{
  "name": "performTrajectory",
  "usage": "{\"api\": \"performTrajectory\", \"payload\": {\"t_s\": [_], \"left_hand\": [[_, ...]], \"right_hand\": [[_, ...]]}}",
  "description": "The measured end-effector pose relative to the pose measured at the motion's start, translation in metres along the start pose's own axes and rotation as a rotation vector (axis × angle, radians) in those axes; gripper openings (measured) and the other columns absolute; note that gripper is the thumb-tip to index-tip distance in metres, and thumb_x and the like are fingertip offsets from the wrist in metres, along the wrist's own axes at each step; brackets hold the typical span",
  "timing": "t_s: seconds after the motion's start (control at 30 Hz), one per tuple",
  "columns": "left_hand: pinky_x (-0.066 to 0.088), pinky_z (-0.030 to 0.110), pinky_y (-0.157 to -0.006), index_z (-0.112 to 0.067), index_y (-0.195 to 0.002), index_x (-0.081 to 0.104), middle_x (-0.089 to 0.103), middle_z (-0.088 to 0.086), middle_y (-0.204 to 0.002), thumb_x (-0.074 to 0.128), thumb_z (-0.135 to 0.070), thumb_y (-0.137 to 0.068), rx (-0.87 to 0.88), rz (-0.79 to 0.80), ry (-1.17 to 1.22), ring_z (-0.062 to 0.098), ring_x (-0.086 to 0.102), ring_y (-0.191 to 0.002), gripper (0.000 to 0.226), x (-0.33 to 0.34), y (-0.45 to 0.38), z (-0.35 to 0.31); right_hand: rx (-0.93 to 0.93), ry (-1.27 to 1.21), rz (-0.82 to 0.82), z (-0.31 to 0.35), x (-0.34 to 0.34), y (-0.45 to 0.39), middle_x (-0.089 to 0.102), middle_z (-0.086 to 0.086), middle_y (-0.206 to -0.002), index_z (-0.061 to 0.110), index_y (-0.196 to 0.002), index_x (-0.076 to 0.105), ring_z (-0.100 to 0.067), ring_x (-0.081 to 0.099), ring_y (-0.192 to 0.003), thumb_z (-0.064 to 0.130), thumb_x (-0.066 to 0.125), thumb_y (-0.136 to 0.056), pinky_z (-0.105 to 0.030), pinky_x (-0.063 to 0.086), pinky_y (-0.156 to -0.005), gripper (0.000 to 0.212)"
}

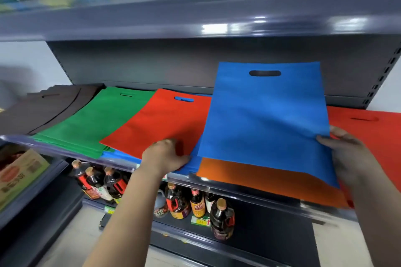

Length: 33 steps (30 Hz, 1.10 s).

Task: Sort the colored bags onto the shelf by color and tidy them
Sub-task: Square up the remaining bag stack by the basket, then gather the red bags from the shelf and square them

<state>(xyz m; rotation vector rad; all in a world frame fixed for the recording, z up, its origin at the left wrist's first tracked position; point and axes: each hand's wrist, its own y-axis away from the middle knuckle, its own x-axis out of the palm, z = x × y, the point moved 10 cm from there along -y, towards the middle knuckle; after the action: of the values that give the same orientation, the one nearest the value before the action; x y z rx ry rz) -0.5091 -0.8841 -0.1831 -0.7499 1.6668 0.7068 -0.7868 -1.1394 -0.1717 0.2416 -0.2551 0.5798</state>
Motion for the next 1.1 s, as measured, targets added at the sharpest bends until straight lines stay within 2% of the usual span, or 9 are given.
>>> {"api": "performTrajectory", "payload": {"t_s": [0.07, 0.2, 0.43, 0.53, 0.67, 0.83, 0.9, 1.0, 1.1], "left_hand": [[0.039, 0.028, -0.075, -0.022, -0.118, 0.057, 0.062, 0.006, -0.115, 0.057, -0.052, -0.082, 0.064, -0.03, -0.08, 0.028, 0.057, -0.109, 0.047, -0.001, -0.002, -0.006], [0.042, 0.029, -0.073, -0.01, -0.109, 0.058, 0.063, 0.013, -0.108, 0.051, -0.034, -0.088, 0.129, -0.13, -0.217, 0.034, 0.059, -0.101, 0.033, -0.01, -0.002, -0.016], [0.035, 0.039, -0.064, 0.005, -0.082, 0.062, 0.062, 0.033, -0.087, 0.051, 0.001, -0.079, 0.063, -0.407, 0.305, 0.048, 0.057, -0.086, 0.012, -0.063, -0.016, 0.04], [0.04, 0.043, -0.067, 0.005, -0.092, 0.065, 0.062, 0.035, -0.083, 0.052, 0.004, -0.078, 0.057, -0.556, 0.359, 0.049, 0.057, -0.08, 0.02, -0.094, -0.009, 0.06], [0.044, 0.045, -0.068, 0.002, -0.11, 0.066, 0.064, 0.032, -0.081, 0.051, 0.003, -0.081, 0.112, -0.717, 0.378, 0.046, 0.06, -0.075, 0.032, -0.125, 0.005, 0.066], [0.045, 0.044, -0.061, -0.004, -0.111, 0.066, 0.063, 0.029, -0.073, 0.048, -0.008, -0.083, 0.214, -0.745, 0.333, 0.046, 0.059, -0.067, 0.034, -0.13, 0.015, 0.049], [0.045, 0.043, -0.057, -0.003, -0.108, 0.067, 0.062, 0.028, -0.067, 0.042, -0.014, -0.078, 0.262, -0.753, 0.322, 0.045, 0.058, -0.062, 0.04, -0.13, 0.022, 0.037], [0.046, 0.041, -0.05, -0.001, -0.103, 0.068, 0.061, 0.026, -0.06, 0.045, -0.013, -0.074, 0.337, -0.734, 0.32, 0.043, 0.057, -0.053, 0.039, -0.126, 0.033, 0.012], [0.034, 0.029, -0.039, -0.003, -0.094, 0.069, 0.057, 0.02, -0.049, 0.051, -0.008, -0.07, 0.426, -0.698, 0.253, 0.038, 0.053, -0.04, 0.031, -0.112, 0.046, -0.029]], "right_hand": [[-0.011, -0.026, -0.03, -0.006, 0.01, 0.002, 0.073, 0.003, -0.069, 0.017, -0.092, 0.06, -0.012, 0.069, -0.059, 0.0, 0.062, -0.077, -0.024, 0.054, -0.047, 0.022], [0.001, -0.005, -0.074, -0.02, 0.024, 0.002, 0.071, 0.006, -0.065, 0.018, -0.089, 0.059, -0.009, 0.068, -0.056, -0.006, 0.043, -0.091, -0.021, 0.052, -0.046, 0.028], [0.012, 0.025, -0.099, -0.034, 0.051, -0.005, 0.072, 0.002, -0.068, 0.017, -0.094, 0.058, -0.011, 0.069, -0.057, -0.005, 0.044, -0.092, -0.021, 0.052, -0.045, 0.026], [0.016, 0.079, -0.115, -0.039, 0.069, -0.007, 0.069, -0.003, -0.078, 0.018, -0.091, 0.059, -0.017, 0.068, -0.063, -0.005, 0.047, -0.091, -0.025, 0.053, -0.051, 0.026], [-0.025, 0.221, -0.146, -0.043, 0.104, -0.016, 0.071, 0.004, -0.072, 0.017, -0.08, 0.062, -0.02, 0.063, -0.077, -0.01, 0.05, -0.086, -0.031, 0.05, -0.067, 0.03], [-0.008, 0.366, -0.065, -0.057, 0.177, -0.032, 0.064, -0.012, -0.102, 0.008, -0.102, 0.062, -0.025, 0.059, -0.091, -0.009, 0.052, -0.088, -0.026, 0.045, -0.066, 0.024], [0.048, 0.44, 0.011, -0.067, 0.2, -0.035, 0.061, -0.017, -0.113, -0.001, -0.117, 0.056, -0.028, 0.06, -0.097, -0.003, 0.053, -0.092, -0.03, 0.048, -0.07, 0.025], [-0.034, 0.607, 0.005, -0.052, 0.203, -0.034, 0.052, -0.009, -0.13, 0.003, -0.141, 0.035, -0.027, 0.055, -0.117, 0.021, 0.056, -0.094, -0.036, 0.048, -0.092, 0.055], [0.01, 0.423, 0.089, -0.044, 0.195, -0.021, 0.057, -0.008, -0.123, 0.014, -0.128, 0.048, -0.024, 0.062, -0.102, 0.04, 0.055, -0.092, -0.039, 0.052, -0.088, 0.045]]}}
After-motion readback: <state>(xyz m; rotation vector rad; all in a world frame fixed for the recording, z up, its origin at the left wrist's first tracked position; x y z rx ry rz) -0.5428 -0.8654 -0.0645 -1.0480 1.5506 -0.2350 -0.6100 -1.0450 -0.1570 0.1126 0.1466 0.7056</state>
